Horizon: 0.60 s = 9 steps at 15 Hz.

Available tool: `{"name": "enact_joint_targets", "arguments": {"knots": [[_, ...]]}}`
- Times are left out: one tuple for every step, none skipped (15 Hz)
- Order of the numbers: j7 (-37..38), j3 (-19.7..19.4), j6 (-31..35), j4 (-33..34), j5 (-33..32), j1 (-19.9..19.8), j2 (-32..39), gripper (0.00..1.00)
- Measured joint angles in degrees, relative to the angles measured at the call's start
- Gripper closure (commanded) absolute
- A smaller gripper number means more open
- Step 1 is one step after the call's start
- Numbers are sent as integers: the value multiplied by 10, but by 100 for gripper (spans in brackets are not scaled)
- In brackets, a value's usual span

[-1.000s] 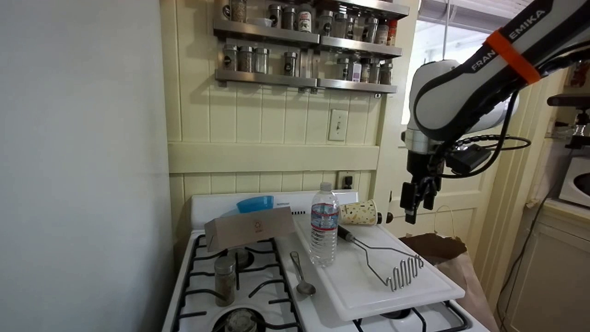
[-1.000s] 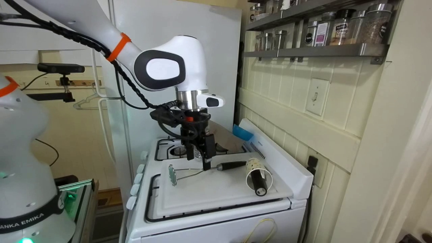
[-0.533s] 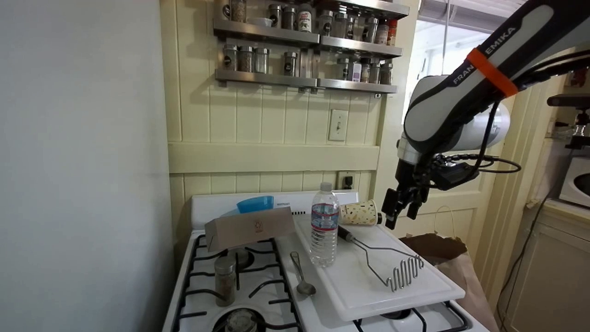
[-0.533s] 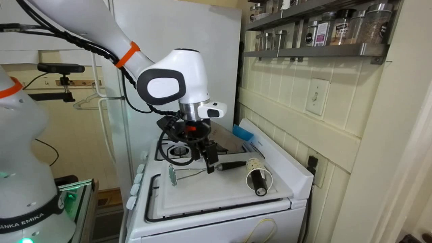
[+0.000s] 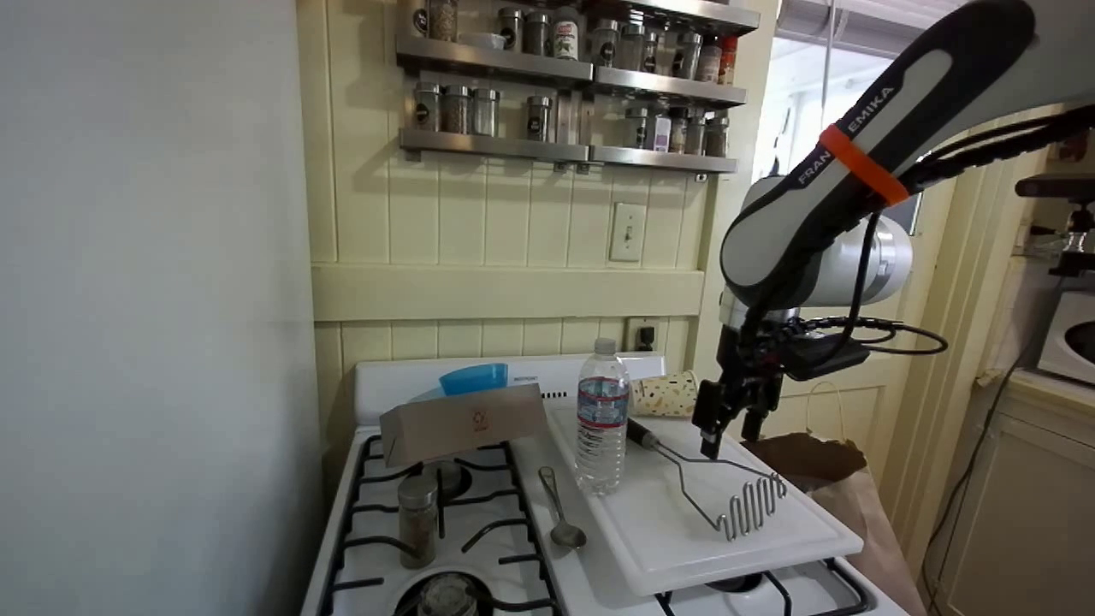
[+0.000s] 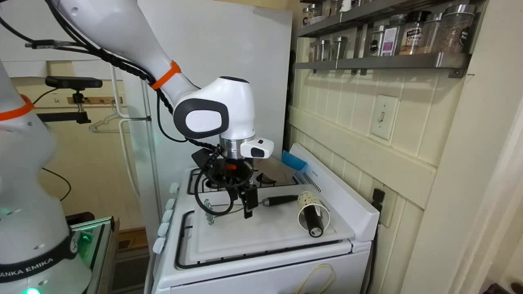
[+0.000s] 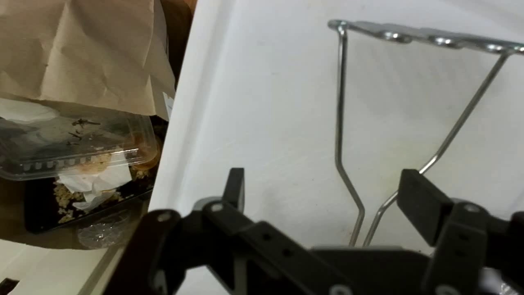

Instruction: Pick up the potato masher

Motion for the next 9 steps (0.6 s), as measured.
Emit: {"name": "enact_joint_targets", "arguments": {"knots": [[0, 3, -1, 1, 0, 0, 7, 24], [0, 4, -2, 2, 0, 0, 13, 26], [0, 6, -3, 3, 0, 0, 18, 33], [0, 7, -5, 4, 0, 0, 23, 38], [0, 8, -9, 5, 0, 0, 27, 42], [0, 8, -14, 7, 0, 0, 30, 41], [0, 9, -20, 8, 0, 0, 31, 47], [1, 10, -25, 8, 0, 0, 31, 45], [2, 12, -30, 8, 0, 0, 31, 49]]}}
